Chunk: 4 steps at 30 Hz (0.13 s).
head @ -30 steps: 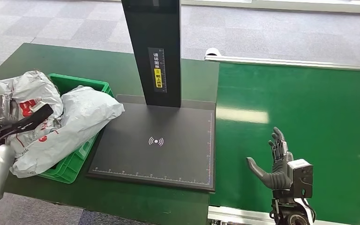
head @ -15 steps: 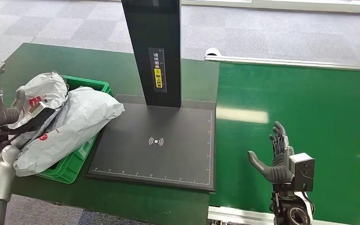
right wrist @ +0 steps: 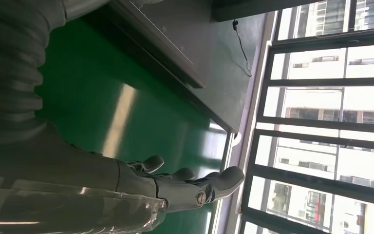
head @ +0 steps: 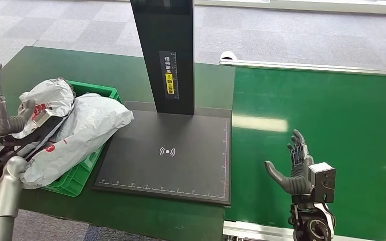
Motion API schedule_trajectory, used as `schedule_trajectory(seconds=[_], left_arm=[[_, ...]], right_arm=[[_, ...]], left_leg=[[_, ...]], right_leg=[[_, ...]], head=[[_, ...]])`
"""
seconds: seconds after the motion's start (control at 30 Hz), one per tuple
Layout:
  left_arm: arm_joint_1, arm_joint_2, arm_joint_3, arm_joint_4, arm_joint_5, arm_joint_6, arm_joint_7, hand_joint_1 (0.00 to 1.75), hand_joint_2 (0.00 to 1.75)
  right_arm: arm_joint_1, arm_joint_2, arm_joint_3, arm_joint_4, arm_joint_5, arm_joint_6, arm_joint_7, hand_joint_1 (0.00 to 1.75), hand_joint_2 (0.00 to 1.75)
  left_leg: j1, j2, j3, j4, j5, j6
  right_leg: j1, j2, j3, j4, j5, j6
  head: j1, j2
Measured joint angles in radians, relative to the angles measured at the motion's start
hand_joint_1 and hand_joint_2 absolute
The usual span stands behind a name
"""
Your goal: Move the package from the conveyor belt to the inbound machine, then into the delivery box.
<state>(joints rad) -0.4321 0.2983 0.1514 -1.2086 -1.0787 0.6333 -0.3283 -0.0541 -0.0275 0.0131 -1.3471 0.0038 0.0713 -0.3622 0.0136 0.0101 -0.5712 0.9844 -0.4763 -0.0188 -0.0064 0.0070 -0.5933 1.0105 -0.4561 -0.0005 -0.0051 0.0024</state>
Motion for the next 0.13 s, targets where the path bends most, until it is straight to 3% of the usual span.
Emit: schedule_trajectory(seconds=[0.13], left_arm=[[0.021, -0.022, 0.011, -0.021, 0.354, -0.192, -0.078, 0.0, 1.75]], right_arm=[[-0.008, -0.001, 0.006, 0.01, 0.0, -0.005, -0.004, 0.0, 1.75]], left_leg=[[0.0, 0.0, 0.0, 0.0, 0.0, 0.0]], right_leg=[[0.0, 0.0, 0.0, 0.0, 0.0, 0.0]], head=[[0.0, 0.0]])
